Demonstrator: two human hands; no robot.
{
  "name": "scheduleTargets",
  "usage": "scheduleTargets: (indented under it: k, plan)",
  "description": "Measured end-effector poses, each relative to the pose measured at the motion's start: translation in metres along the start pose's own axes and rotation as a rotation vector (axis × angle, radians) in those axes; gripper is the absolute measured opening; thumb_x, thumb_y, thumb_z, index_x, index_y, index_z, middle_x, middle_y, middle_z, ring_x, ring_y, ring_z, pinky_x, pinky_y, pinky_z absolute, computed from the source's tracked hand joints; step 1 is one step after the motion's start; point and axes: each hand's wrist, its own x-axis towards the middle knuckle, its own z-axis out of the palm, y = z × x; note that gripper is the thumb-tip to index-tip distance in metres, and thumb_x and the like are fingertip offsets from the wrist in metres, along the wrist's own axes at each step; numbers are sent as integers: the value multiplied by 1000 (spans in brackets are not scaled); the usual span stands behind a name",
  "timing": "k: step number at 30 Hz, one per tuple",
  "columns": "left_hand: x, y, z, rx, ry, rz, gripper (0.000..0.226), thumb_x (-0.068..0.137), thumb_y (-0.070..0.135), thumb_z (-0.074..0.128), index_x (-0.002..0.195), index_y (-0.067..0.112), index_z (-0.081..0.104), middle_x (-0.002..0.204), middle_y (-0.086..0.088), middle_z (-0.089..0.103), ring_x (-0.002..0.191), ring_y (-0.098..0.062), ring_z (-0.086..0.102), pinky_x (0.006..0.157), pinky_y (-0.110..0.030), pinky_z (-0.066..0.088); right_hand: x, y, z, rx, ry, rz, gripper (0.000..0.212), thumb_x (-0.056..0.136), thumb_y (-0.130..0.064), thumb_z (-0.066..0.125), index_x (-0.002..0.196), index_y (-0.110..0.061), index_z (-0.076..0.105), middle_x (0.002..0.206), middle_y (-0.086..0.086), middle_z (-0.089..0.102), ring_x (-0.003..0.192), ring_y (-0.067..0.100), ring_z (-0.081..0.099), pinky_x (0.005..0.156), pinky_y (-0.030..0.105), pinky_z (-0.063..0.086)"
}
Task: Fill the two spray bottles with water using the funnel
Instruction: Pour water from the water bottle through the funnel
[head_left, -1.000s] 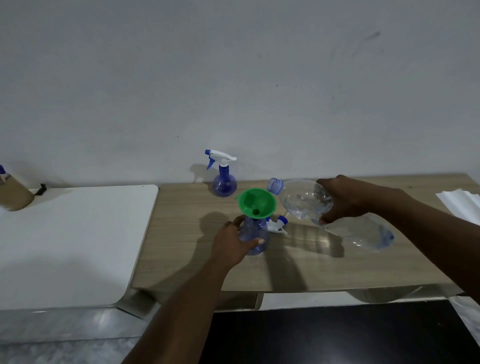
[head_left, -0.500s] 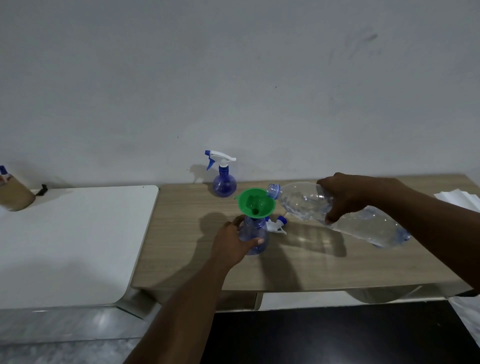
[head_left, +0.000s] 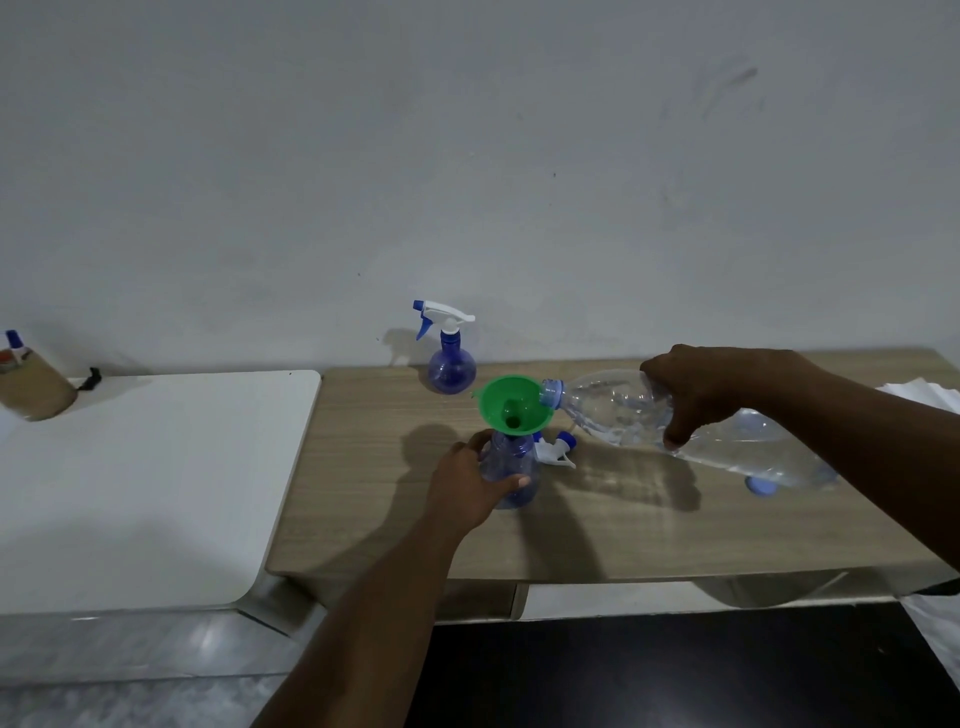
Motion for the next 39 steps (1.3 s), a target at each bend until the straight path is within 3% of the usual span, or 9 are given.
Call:
scheduleTargets:
  k: [39]
  plan:
    - [1, -1, 1, 5, -15, -31, 73, 66, 51, 89, 129, 28, 59, 108, 8, 65, 98, -13, 65, 87, -36, 57, 0, -9, -9, -78, -28, 22, 61, 61, -47, 86, 103, -19, 52, 91, -4, 53, 84, 17, 59, 72, 33, 51]
